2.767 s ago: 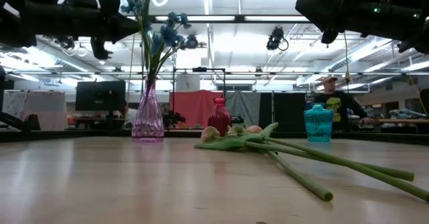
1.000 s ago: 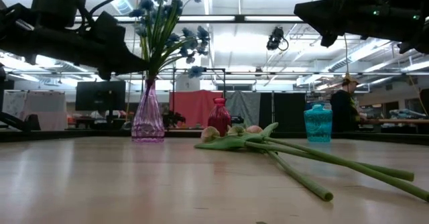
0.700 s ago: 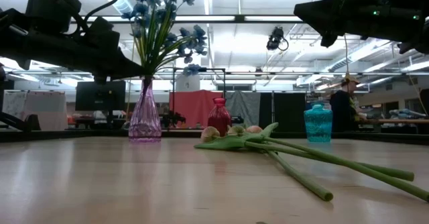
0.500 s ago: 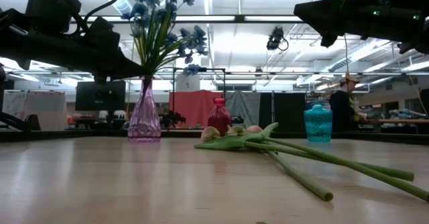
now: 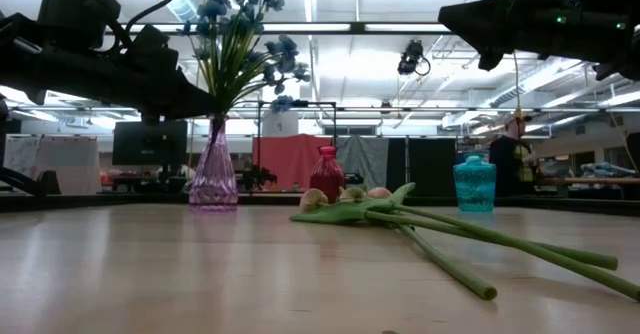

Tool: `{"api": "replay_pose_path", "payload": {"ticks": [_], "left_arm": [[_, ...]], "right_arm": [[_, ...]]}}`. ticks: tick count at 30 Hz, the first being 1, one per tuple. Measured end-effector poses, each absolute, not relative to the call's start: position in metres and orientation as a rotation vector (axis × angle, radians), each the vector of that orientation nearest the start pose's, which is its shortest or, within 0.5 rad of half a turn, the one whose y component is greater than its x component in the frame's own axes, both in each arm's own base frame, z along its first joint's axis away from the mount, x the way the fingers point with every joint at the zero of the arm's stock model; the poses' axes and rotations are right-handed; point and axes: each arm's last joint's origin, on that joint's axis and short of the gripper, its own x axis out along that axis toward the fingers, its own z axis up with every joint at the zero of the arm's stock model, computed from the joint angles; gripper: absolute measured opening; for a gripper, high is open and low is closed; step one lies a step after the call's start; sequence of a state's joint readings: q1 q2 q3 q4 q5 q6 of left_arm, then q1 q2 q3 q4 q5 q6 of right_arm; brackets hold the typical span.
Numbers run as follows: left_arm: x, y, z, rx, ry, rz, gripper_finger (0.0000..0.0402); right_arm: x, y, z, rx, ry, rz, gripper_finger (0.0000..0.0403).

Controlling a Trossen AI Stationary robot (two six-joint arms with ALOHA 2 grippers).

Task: Sort flowers into vase by color
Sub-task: Put the blue flowers into the pink vase

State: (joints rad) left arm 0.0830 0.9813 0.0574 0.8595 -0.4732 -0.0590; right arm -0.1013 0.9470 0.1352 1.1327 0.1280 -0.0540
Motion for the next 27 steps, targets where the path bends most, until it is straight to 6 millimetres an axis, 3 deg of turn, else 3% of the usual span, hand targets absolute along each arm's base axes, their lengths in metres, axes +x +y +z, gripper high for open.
{"api": "replay_pose_path", "payload": {"ticks": [8,13,27], "left_arm": [[0.157,0.027,0.161,-0.038,0.066,0.566,0.0163],[0.161,0.027,0.171,-0.040,0.165,0.593,0.0163],[0.170,0.026,0.228,-0.096,0.483,0.609,0.0163]], "right_arm": [[0.168,-0.022,0.211,-0.046,-0.302,-0.262,0.0074],[0.168,-0.022,0.210,-0.046,-0.301,-0.264,0.0074],[0.168,-0.022,0.211,-0.047,-0.301,-0.264,0.0074]]}}
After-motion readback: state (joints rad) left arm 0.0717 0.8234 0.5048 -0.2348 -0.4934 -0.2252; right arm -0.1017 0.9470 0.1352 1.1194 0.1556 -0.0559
